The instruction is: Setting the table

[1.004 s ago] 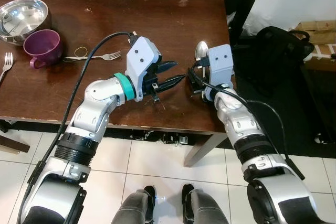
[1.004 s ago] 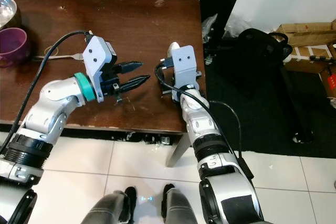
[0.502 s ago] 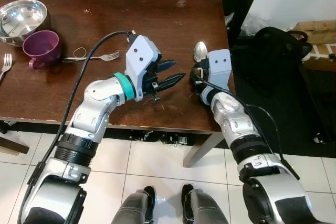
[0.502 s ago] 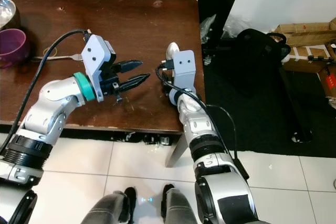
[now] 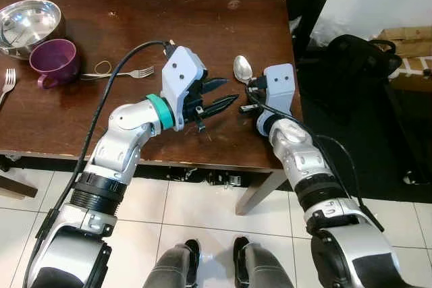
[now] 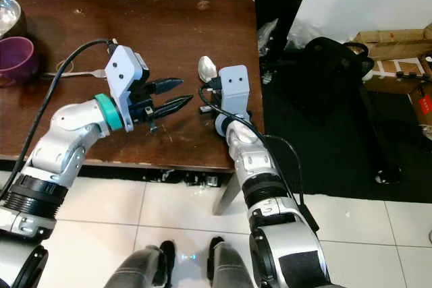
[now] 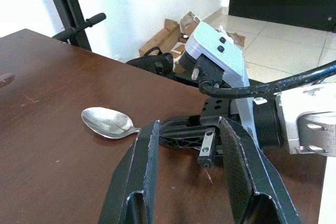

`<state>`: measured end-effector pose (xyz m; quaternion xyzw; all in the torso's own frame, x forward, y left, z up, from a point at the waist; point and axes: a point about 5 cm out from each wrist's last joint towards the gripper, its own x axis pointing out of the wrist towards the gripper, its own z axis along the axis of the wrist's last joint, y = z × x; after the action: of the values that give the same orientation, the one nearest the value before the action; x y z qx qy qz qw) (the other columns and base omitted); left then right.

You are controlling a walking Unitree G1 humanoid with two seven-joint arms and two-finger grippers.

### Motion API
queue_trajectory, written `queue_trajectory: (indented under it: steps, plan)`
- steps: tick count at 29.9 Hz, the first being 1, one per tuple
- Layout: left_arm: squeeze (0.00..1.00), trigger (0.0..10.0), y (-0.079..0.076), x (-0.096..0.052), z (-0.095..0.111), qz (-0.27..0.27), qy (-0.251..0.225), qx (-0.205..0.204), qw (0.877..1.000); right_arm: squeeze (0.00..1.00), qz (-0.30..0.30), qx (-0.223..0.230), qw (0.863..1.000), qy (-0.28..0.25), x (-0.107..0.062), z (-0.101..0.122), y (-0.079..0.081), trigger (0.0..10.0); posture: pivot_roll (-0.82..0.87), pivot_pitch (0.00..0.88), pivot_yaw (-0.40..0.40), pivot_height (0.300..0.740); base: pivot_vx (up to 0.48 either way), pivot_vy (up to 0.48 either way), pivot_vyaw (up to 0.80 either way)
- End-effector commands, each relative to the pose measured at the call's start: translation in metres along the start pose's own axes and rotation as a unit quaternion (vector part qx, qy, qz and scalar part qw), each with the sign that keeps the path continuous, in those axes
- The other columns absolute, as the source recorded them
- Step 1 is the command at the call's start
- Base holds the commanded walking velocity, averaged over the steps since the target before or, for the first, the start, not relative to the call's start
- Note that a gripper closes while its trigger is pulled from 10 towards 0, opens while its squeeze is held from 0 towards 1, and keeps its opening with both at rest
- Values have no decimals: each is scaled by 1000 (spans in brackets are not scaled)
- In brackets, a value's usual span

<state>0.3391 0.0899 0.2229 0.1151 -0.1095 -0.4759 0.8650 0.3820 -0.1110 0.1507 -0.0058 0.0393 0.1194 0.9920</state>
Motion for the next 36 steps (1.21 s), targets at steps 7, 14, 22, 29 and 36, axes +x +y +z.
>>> queue_trajectory:
  steps: [7,14,22,29,36]
  plan:
    - [0,10000,-1,-4,-7,26,8,-8,1000,0,28,15,998,-58,-9,9,6,0,43,211,73,740,0,0,0]
    - [0,10000,20,-20,15,139,-38,-13,989,0,36,24,964,-261,-40,80,12,10000,24,215,94,740,0,0,0]
    - [0,10000,26,-46,17,210,-37,-25,977,0,-27,4,968,-248,-57,63,4,10000,16,217,101,740,0,0,0]
    - [0,10000,28,-63,9,264,-17,-29,964,0,-68,-8,973,-221,-67,43,-3,10000,8,208,103,740,0,0,0]
    - [0,10000,27,-66,-6,318,6,-34,947,0,-70,-20,976,-203,-76,33,-3,10000,-2,193,98,740,0,0,0]
